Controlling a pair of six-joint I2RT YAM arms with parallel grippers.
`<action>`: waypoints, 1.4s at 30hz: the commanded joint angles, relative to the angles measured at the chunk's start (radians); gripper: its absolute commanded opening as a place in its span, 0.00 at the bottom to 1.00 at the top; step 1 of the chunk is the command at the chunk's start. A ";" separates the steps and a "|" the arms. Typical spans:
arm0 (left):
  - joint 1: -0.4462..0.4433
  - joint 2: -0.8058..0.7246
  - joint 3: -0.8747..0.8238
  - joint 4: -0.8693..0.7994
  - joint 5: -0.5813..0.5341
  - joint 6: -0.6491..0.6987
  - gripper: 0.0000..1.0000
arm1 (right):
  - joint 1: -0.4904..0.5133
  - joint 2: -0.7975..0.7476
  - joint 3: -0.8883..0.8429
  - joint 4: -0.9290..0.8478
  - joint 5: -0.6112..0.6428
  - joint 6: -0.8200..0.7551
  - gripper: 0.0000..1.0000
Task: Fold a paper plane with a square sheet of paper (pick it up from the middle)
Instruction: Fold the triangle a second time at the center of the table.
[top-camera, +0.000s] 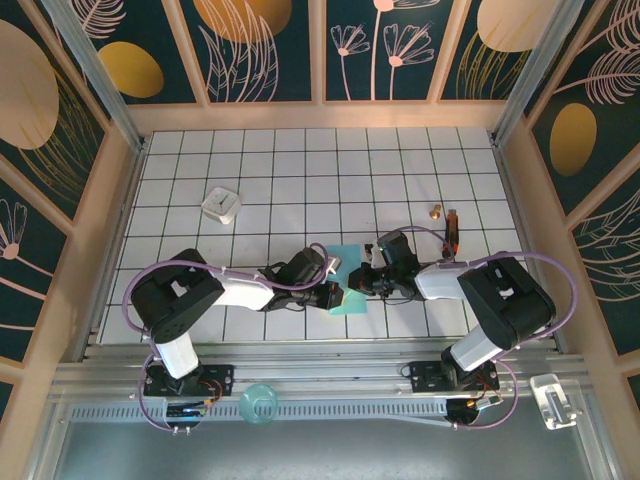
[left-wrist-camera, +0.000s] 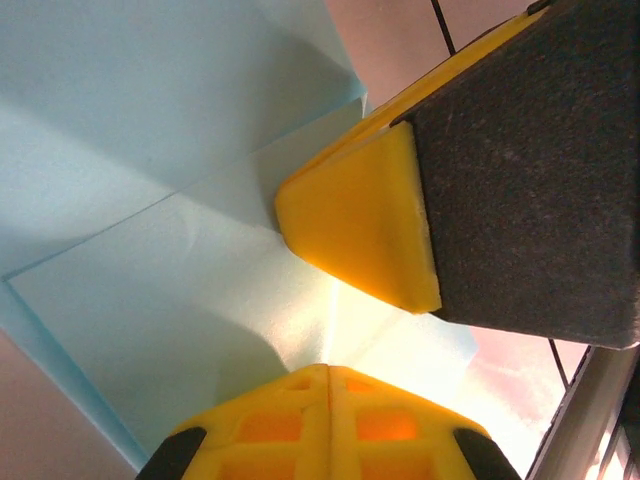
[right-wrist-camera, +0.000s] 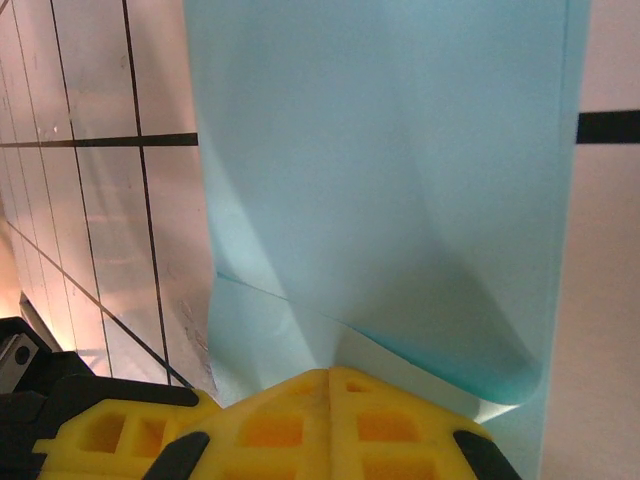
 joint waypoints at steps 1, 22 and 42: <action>-0.001 0.019 -0.002 -0.029 -0.011 0.027 0.01 | -0.002 0.008 0.011 -0.079 0.040 -0.015 0.03; -0.002 0.001 -0.011 -0.049 -0.016 0.037 0.03 | 0.014 -0.008 0.033 -0.041 -0.012 -0.007 0.04; -0.009 -0.003 0.037 -0.101 0.011 0.044 0.02 | 0.009 0.047 0.004 -0.083 0.055 -0.027 0.00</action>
